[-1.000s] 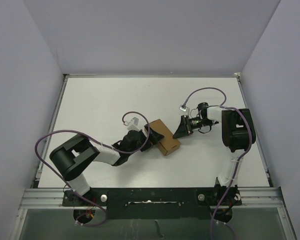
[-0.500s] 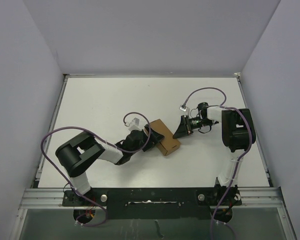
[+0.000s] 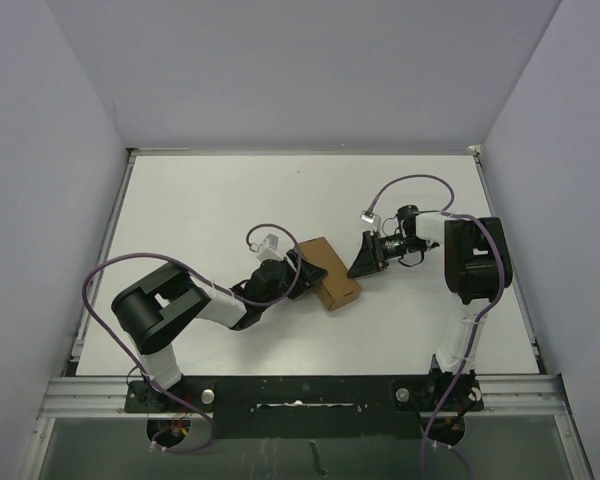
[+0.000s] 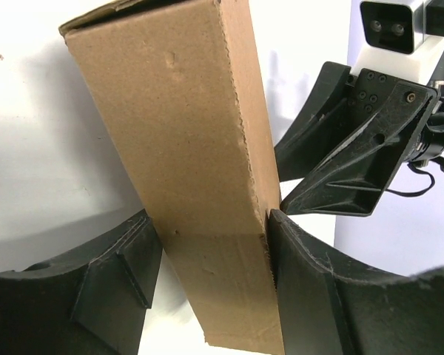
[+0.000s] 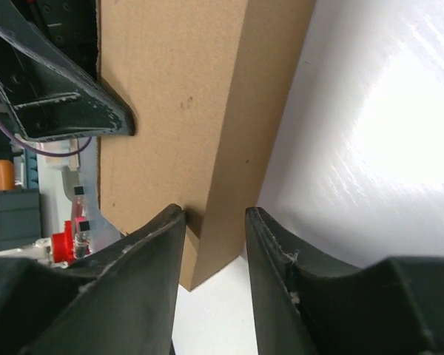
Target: Fold the paper box
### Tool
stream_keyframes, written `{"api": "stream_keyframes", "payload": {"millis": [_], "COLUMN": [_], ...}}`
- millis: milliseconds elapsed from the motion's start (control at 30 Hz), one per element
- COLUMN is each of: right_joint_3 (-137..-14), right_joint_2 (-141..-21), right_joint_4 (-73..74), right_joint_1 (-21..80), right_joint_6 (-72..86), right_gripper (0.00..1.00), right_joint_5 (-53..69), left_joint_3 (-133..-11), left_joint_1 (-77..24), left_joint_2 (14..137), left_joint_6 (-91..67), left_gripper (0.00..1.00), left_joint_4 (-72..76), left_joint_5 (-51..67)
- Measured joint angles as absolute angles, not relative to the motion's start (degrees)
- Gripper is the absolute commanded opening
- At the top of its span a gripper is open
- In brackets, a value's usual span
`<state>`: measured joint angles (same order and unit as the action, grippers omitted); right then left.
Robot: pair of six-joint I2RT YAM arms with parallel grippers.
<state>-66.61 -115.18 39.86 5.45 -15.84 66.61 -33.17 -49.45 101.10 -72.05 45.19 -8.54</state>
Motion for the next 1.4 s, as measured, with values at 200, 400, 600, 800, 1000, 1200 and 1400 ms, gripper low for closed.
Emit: {"api": "stream_keyframes", "payload": {"millis": [200, 400, 600, 800, 1000, 1200, 1400], "right_joint_3": [-66.6, -66.6, -66.6, -66.6, -66.6, -66.6, -66.6], "right_joint_2": [-114.8, -111.0, -106.1, -105.5, -105.5, -105.5, -105.5], "right_joint_4": [40.9, 42.7, 43.0, 43.4, 43.6, 43.7, 43.8], "right_joint_1": [2.4, -1.6, -2.0, -2.1, -2.2, -2.3, -2.7], "right_joint_6": [-18.7, -21.5, -22.4, -22.8, -23.2, -23.4, -23.5], "right_gripper": [0.44, 0.44, 0.44, 0.44, 0.44, 0.44, 0.44], "right_joint_5": [66.0, 66.0, 66.0, 66.0, 66.0, 66.0, 66.0], "left_joint_3": [-33.1, -33.2, -35.7, -48.1, -63.9, -74.4, -77.0], "left_joint_1": [-48.9, -45.7, -39.7, -31.1, -27.3, -30.4, -38.7], "left_joint_2": [100.8, 96.2, 88.1, 81.7, 81.0, 85.4, 94.5], "left_joint_6": [-70.2, -66.1, -57.8, -42.5, -23.6, -11.3, -5.4], "left_gripper": [0.42, 0.4, 0.4, 0.39, 0.37, 0.37, 0.37], "left_joint_4": [45.3, 39.2, 23.4, -1.0, -24.4, -37.5, -41.3], "left_joint_5": [-7.5, -3.9, 1.3, 6.9, 3.6, -5.9, -15.8]}}
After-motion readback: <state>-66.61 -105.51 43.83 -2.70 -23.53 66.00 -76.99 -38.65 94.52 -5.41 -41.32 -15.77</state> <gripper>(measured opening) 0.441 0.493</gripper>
